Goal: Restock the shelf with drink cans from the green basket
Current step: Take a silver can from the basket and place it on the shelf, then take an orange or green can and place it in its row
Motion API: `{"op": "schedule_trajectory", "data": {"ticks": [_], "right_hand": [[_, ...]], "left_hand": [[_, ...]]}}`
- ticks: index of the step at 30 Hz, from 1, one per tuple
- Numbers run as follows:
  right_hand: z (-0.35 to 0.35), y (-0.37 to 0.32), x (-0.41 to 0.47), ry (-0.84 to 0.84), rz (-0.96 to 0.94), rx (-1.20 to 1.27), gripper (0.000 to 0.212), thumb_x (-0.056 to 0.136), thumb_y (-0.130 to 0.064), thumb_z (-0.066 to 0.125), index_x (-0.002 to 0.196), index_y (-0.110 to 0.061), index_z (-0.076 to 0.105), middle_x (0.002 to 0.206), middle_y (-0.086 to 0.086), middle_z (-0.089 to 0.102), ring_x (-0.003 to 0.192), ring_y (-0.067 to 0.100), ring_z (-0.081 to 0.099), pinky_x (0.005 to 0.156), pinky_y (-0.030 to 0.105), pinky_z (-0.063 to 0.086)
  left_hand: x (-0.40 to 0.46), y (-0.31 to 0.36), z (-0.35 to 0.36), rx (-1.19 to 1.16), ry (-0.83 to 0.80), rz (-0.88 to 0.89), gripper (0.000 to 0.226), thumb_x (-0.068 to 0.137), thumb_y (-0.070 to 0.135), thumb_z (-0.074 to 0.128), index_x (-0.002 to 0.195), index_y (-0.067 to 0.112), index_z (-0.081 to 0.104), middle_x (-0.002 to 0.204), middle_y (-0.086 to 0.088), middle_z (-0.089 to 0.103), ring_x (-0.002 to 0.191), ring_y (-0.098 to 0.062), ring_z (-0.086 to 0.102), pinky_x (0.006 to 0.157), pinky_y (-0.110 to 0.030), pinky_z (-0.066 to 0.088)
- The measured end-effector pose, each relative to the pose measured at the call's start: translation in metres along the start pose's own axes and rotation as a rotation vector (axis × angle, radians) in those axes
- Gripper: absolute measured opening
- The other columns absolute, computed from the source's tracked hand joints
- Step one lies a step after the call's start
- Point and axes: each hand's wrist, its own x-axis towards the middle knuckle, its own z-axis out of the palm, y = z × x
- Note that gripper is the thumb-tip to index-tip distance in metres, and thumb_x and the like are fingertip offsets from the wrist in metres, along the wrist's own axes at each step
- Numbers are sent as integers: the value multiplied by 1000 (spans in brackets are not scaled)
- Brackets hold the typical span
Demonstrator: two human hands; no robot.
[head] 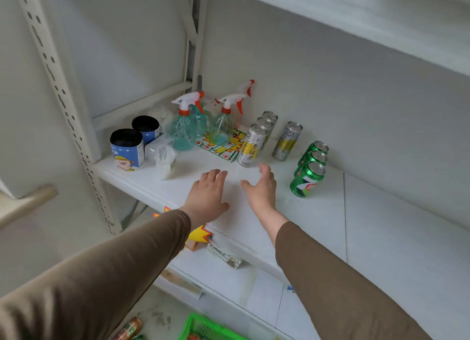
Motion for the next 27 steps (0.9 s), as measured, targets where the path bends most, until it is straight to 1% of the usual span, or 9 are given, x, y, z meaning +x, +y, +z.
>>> {"op": "schedule_trajectory", "data": {"ticks": [4, 7, 11, 13, 16, 19, 21, 24, 27], "right_hand": [[-31, 22, -55, -80, -181, -109, 63, 90, -21, 67, 146, -20, 38, 147, 5, 43, 136, 25, 33, 103, 38, 38], [-55, 45, -102, -123, -377, -205, 63, 88, -20, 68, 145, -16, 41, 146, 6, 45, 136, 26, 33, 107, 37, 36], [-77, 71, -158, -153, -604, -295, 61, 87, -20, 69, 143, -11, 46, 144, 7, 47, 136, 28, 36, 113, 37, 34], [-79, 81, -183, -175, -671, -334, 61, 88, -21, 69, 143, -10, 46, 147, 8, 46, 139, 28, 34, 117, 38, 31], [-71, 102, -217, -232, -745, -399, 60, 90, -24, 67, 144, -12, 44, 151, 7, 42, 143, 27, 31, 120, 40, 27], [-54, 132, -248, -300, -792, -406, 59, 90, -24, 66, 145, -13, 45, 153, 6, 41, 144, 25, 30, 122, 38, 26], [-39, 158, -267, -347, -784, -404, 57, 91, -23, 65, 144, -13, 46, 151, 6, 42, 144, 25, 31, 121, 38, 27], [-9, 206, -292, -422, -712, -410, 56, 92, -22, 65, 144, -13, 45, 151, 6, 42, 143, 24, 32, 120, 38, 29], [23, 263, -314, -509, -618, -442, 58, 94, -23, 63, 147, -14, 41, 153, 4, 39, 144, 23, 30, 121, 38, 28]], "left_hand": [[-52, 24, 9, 55, 52, -55, 87, 81, 39, 70, 151, 16, 24, 154, -6, 27, 139, -28, 27, 108, -42, 32], [-101, 42, 19, 97, 99, -88, 87, 79, 39, 72, 150, 14, 28, 153, -9, 29, 140, -29, 28, 109, -43, 31], [-169, 65, 35, 105, 195, -89, 81, 78, 35, 72, 146, 12, 34, 152, -11, 33, 139, -31, 31, 106, -45, 34], [-199, 71, 46, 136, 191, -78, 83, 79, 37, 71, 148, 11, 33, 153, -11, 32, 140, -31, 30, 108, -45, 35], [-236, 71, 69, 154, 133, -104, 88, 81, 42, 70, 152, 15, 26, 157, -9, 25, 144, -30, 24, 114, -43, 29], [-268, 62, 101, 127, 110, -136, 88, 78, 39, 72, 151, 15, 28, 156, -10, 28, 142, -30, 27, 113, -43, 30], [-289, 53, 127, 109, 71, -169, 88, 78, 39, 72, 151, 14, 29, 155, -10, 29, 143, -31, 26, 114, -43, 28], [-322, 34, 176, 108, -18, -212, 90, 78, 40, 71, 152, 15, 26, 156, -10, 27, 144, -30, 24, 116, -43, 26], [-352, 12, 232, 112, -105, -240, 90, 79, 41, 70, 153, 15, 25, 157, -10, 26, 144, -30, 23, 116, -43, 25]]}}
